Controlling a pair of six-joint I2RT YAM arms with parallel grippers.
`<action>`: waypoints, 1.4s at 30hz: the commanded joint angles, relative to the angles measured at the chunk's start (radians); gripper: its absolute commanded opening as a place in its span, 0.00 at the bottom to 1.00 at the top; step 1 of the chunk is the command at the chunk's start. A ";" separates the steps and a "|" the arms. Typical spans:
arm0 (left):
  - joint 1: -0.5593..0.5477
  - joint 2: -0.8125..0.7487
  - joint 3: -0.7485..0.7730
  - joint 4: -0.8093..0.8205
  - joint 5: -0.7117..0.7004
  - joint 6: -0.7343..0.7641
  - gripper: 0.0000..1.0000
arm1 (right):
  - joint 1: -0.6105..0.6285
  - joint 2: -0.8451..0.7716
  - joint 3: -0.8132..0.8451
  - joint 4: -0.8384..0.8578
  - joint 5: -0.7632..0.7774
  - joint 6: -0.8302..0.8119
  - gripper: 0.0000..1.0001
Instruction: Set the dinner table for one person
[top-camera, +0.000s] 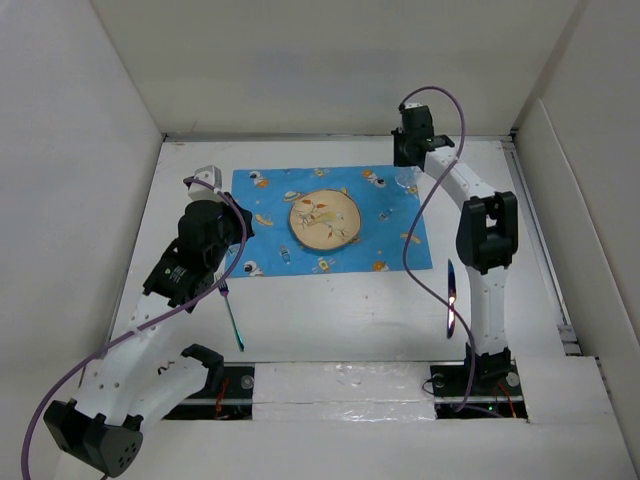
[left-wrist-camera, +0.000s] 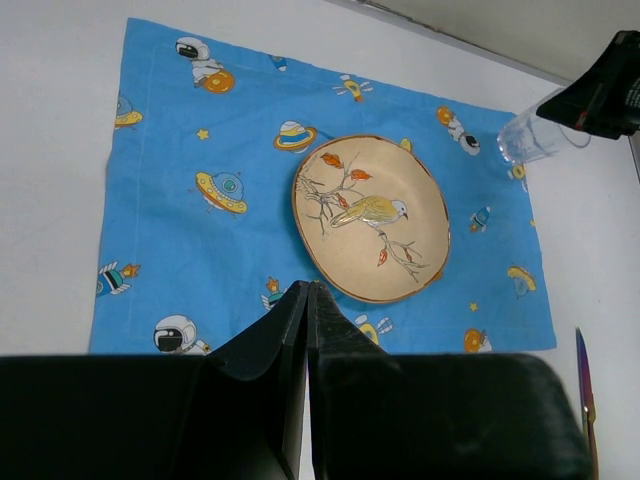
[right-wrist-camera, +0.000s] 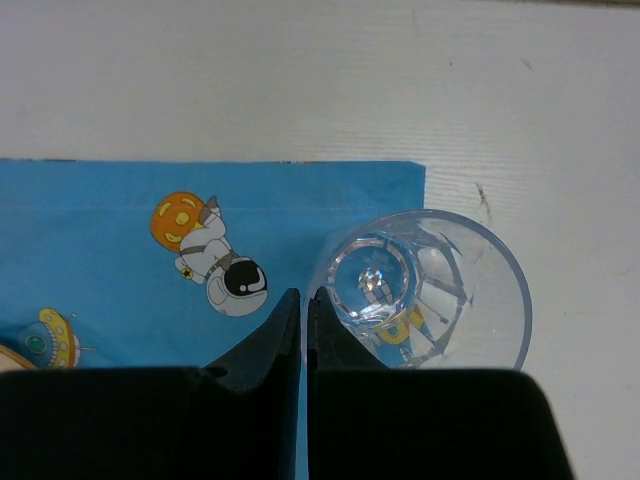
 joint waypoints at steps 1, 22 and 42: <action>0.006 -0.018 0.032 0.029 -0.007 0.018 0.00 | 0.023 -0.016 0.077 0.010 0.029 -0.032 0.00; 0.006 -0.008 0.032 0.031 0.026 0.027 0.02 | 0.073 0.055 0.077 -0.002 0.124 -0.048 0.10; 0.006 -0.063 0.038 0.051 0.154 0.037 0.19 | -0.019 -0.833 -0.936 0.308 0.004 0.332 0.00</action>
